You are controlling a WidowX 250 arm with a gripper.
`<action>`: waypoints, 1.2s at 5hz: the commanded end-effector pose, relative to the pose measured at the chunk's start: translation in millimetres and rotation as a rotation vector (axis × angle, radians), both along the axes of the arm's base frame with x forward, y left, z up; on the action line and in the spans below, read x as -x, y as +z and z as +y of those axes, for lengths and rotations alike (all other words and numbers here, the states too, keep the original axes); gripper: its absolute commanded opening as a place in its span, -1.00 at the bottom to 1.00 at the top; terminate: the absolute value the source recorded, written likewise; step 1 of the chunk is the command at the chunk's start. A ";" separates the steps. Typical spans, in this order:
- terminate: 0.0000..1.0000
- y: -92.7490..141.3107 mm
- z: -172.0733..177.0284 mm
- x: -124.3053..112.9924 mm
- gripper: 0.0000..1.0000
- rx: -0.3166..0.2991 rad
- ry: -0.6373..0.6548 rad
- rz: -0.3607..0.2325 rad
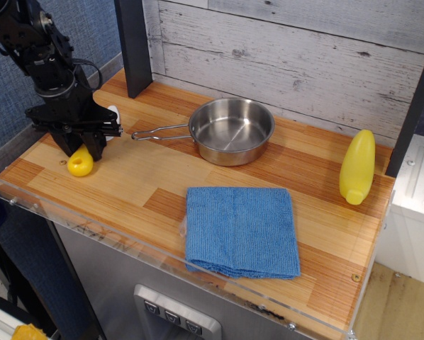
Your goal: Move yellow knife to left side of counter by silver pan handle
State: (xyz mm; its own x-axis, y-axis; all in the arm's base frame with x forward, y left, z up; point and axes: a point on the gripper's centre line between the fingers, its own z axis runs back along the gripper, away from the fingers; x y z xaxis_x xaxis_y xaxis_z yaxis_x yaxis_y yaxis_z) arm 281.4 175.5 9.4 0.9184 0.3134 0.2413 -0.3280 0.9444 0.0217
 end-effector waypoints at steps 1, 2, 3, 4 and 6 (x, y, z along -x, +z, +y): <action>-1.00 11.3 -2.6 3.2 1.00 -0.045 0.007 0.006; -1.00 14.4 -3.6 2.6 1.00 -0.032 0.005 -0.002; -1.00 25.2 -7.5 -3.0 1.00 -0.011 -0.017 -0.052; -1.00 43.6 -15.5 -13.1 1.00 0.008 -0.075 -0.105; -1.00 102.3 -25.8 -20.7 1.00 -0.085 -0.179 -0.181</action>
